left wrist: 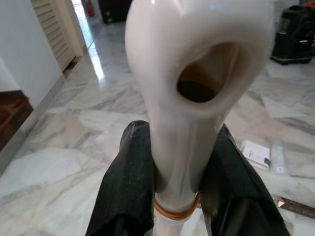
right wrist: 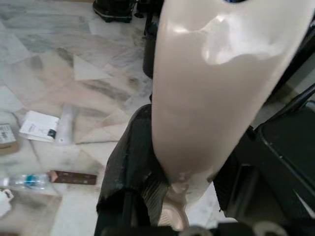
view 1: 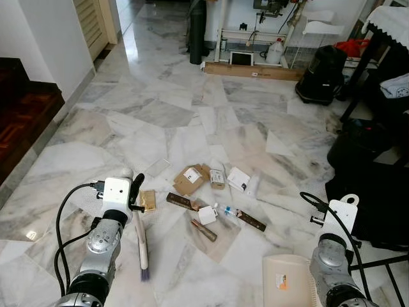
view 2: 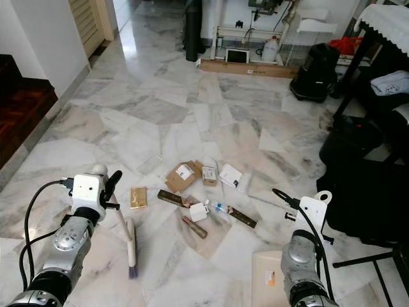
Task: Sweep floor
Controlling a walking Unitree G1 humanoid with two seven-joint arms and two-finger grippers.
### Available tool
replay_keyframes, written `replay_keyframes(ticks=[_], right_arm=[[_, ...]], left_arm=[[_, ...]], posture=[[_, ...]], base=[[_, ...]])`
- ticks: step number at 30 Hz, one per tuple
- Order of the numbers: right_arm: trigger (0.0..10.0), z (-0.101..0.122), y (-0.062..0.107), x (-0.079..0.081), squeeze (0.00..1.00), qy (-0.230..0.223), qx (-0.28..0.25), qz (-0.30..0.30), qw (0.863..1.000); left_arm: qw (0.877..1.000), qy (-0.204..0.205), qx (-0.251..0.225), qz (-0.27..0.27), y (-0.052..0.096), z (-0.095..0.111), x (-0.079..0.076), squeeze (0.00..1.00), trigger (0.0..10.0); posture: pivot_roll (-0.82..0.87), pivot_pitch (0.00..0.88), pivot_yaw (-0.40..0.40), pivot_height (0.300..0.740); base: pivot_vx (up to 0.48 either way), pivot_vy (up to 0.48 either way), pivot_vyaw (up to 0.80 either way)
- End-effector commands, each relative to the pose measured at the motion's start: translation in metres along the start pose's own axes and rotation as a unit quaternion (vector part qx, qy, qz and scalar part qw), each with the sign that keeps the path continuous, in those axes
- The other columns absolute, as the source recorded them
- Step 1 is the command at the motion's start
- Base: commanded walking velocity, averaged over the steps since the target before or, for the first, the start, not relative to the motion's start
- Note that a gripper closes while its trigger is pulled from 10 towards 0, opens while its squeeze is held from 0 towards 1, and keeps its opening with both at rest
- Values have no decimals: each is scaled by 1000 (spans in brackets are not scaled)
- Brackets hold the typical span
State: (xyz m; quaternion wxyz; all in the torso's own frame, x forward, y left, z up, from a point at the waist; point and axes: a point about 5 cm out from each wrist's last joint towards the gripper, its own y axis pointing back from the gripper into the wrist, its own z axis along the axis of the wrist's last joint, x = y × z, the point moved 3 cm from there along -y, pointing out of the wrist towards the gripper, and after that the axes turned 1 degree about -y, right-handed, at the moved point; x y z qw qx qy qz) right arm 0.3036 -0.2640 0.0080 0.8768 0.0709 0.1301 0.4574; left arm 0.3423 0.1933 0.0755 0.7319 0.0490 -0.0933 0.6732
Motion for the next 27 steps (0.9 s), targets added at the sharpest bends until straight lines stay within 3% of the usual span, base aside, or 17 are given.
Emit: replay_keyframes(ticks=[1,11,27], right_arm=[[10000,-10,6,13,0,-59,38,19,997],[10000,-9,8,26,0,-85,44,59,994],[10000,-20,17,35,0,-51,53,92,993]], left_arm=[[1000,-5,-26,-16,-4,14,-2,0,10000],[998,16,-43,-38,-9,25,-14,0,10000],[994,39,-49,-88,-8,34,-35,0,10000]], posture=[[-33,42,-52,740],[-36,44,-53,740],[-32,40,-52,740]], base=[[0,0,0],[0,0,0],[0,0,0]])
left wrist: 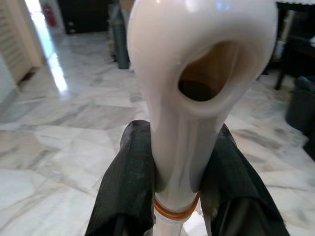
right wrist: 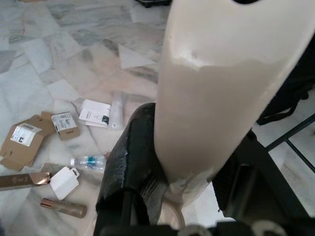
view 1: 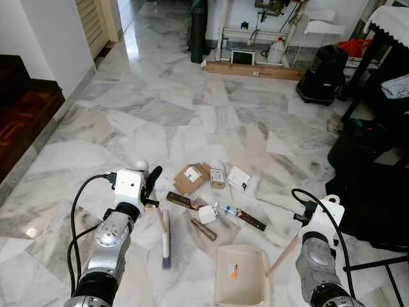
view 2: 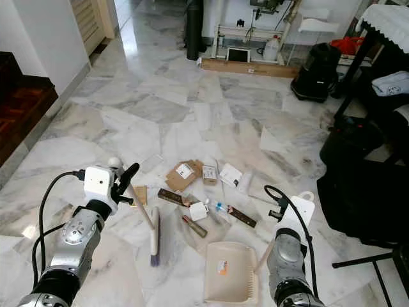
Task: Sweep floor
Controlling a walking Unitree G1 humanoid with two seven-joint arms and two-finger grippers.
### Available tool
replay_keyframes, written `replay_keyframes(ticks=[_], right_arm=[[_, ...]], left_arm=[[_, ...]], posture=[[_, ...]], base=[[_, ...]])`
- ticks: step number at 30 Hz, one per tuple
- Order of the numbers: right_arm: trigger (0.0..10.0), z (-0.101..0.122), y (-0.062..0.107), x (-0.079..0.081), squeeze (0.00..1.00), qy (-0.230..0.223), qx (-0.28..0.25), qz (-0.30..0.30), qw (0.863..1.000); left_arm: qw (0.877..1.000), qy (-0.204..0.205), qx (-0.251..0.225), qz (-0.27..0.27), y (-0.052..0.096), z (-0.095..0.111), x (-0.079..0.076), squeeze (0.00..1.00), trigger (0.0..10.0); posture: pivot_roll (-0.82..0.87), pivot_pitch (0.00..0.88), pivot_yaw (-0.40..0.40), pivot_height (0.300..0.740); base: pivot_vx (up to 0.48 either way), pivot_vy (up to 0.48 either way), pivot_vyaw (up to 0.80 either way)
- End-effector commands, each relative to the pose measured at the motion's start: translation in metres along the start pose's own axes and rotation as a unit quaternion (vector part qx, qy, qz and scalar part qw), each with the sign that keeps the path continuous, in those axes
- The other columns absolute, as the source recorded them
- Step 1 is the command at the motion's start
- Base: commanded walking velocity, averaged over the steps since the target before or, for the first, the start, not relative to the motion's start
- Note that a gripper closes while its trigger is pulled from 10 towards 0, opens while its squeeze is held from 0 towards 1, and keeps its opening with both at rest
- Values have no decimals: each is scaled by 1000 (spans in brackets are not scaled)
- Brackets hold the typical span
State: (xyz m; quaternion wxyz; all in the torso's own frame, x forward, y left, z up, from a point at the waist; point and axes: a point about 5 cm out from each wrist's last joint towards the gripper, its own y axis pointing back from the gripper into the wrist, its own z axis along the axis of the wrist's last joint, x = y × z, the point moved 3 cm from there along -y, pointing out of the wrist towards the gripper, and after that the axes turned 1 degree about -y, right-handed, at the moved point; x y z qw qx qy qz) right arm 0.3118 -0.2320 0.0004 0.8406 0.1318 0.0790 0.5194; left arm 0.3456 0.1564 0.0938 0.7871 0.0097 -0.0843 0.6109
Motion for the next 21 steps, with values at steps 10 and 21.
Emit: replay_keyframes(ticks=[10,21], right_arm=[[10000,-22,10,6,0,13,37,19,999],[10000,-22,11,10,0,21,36,30,999]], left_arm=[[1000,-3,7,-13,7,-5,-10,0,10000],[1000,-11,8,-2,7,-3,-6,0,10000]], posture=[[-30,27,-54,740],[-30,24,-54,740]], base=[[0,0,0],[0,-216,0]])
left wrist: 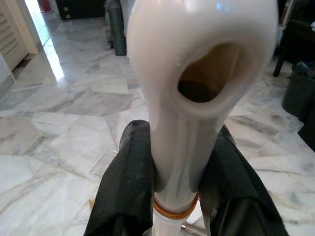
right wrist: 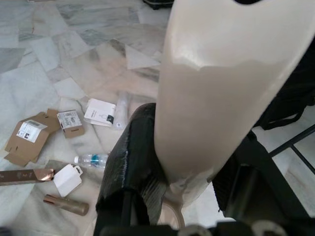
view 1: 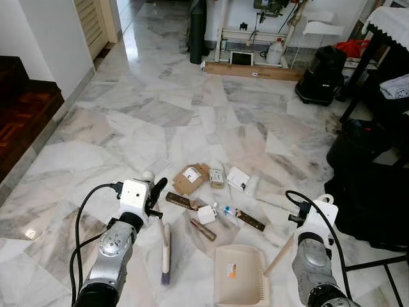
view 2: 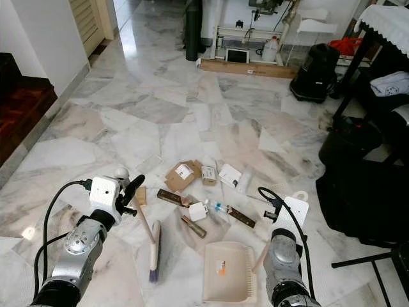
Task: Sweep floor
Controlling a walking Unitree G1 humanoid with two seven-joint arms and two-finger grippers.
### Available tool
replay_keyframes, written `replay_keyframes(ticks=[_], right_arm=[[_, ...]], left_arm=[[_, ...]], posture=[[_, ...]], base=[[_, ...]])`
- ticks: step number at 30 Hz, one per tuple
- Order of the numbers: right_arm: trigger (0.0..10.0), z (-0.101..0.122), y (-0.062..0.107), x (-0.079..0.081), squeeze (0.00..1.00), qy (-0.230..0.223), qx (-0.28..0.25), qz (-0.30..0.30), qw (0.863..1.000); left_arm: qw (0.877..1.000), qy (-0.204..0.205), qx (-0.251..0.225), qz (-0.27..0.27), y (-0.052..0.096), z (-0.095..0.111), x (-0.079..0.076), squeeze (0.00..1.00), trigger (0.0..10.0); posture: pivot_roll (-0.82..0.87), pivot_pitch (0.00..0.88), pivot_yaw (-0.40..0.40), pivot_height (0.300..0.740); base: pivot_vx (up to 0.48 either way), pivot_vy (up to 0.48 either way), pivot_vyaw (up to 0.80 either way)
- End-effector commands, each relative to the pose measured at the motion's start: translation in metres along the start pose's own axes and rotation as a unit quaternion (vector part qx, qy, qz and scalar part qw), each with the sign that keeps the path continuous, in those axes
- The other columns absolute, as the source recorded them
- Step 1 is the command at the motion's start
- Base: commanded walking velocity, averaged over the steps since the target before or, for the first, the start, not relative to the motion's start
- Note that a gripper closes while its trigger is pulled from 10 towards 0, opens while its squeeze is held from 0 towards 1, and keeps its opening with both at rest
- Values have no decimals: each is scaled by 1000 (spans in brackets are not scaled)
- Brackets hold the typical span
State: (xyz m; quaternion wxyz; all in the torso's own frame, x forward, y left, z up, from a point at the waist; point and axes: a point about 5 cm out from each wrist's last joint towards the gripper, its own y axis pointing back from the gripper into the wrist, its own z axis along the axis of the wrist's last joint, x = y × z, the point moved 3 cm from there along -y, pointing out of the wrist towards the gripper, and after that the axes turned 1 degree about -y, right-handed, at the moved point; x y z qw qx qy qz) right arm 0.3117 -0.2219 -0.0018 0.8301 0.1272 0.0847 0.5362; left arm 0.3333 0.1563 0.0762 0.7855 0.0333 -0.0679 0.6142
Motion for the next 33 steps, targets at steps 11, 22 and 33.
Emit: replay_keyframes(ticks=[11,22,33], right_arm=[[10000,-18,6,3,0,13,37,15,999],[10000,-19,7,7,0,18,41,25,999],[10000,-19,7,7,0,20,43,26,999]], left_arm=[[1000,-7,-18,10,-6,12,2,0,10000],[1000,-13,-21,18,-7,14,5,0,10000],[1000,-8,-21,20,-8,15,4,0,10000]], posture=[[-32,35,-58,740],[-30,42,-62,740],[-30,45,-64,740]], base=[[0,-154,0],[0,-169,0],[0,-54,0]])
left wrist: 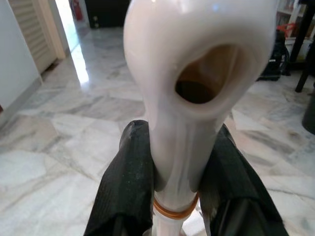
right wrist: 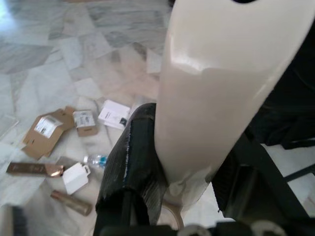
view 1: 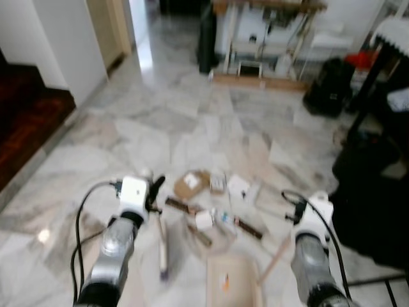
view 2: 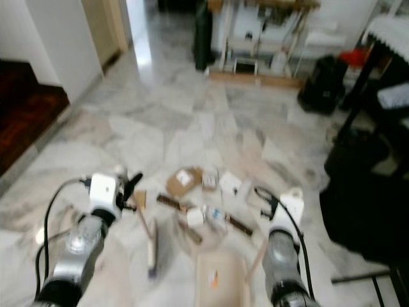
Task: Sweep floor
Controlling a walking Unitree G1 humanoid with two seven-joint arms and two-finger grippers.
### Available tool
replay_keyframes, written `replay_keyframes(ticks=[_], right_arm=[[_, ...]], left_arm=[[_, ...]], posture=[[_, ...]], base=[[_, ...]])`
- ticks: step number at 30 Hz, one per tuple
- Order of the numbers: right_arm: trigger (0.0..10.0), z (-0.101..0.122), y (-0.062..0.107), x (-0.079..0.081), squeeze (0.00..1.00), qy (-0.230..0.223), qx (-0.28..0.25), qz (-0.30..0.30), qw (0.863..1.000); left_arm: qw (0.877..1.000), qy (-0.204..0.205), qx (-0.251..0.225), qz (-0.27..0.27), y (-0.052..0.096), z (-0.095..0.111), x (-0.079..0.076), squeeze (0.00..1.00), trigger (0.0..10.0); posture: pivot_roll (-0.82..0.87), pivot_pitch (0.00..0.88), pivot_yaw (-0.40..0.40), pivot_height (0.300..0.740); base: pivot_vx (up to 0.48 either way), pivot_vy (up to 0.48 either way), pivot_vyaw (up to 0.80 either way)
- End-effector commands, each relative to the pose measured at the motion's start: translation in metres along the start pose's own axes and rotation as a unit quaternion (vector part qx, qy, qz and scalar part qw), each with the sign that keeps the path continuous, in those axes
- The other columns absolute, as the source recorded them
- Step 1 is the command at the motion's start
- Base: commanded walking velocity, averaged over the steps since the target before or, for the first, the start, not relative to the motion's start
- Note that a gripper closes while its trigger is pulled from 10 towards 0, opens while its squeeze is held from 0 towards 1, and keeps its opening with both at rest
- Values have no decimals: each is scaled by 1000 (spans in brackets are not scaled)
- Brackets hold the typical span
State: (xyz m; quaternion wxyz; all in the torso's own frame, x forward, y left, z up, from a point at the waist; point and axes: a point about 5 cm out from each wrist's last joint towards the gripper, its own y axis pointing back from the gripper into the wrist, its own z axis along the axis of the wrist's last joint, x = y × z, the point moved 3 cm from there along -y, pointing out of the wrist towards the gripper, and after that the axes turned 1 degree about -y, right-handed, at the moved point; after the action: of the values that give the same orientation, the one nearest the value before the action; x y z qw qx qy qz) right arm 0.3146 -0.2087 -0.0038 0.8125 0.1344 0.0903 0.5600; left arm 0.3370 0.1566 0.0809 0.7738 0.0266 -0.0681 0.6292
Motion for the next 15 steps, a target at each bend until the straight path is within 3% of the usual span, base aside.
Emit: replay_keyframes(ticks=[1,15], right_arm=[[10000,-16,5,-6,0,14,34,-3,999],[10000,-17,5,-3,0,12,36,-1,999]], left_arm=[[1000,-12,-17,0,-4,10,2,0,10000],[1000,-1,-15,1,-4,9,3,0,10000]], posture=[[-30,45,-64,740],[-31,45,-65,740]], base=[[0,0,0],[0,0,0]])
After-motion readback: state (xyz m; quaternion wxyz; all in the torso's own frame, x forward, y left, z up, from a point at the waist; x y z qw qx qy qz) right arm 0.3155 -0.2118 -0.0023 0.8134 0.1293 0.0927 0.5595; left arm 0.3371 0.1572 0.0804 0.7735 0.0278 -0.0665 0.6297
